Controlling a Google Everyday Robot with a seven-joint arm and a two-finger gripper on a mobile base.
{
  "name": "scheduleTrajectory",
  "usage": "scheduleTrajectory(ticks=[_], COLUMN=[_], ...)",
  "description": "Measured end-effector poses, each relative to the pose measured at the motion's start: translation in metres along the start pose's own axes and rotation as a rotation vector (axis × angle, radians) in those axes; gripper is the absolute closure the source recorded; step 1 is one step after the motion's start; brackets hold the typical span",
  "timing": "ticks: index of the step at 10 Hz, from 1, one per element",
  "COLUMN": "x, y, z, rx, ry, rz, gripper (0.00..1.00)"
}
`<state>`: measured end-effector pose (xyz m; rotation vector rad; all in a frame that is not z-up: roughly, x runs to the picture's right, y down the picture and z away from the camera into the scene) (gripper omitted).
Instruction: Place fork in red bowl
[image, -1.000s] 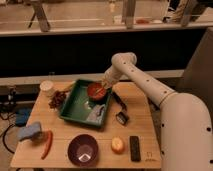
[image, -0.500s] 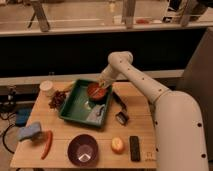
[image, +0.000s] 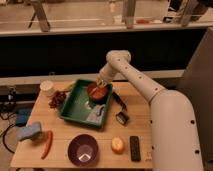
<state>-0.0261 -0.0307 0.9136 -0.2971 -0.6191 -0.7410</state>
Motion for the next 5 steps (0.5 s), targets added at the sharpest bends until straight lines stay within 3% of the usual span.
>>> scheduleTrajectory(ticks=[3,5], x=[-0.0017,-0.0010], y=[0.0016,-0.0013], z=[0.0047,0.0036], rx=[-0.004,-0.003], ry=[-0.005,-0.007], rz=[-0.020,-0.018], gripper=[0.20,0.28])
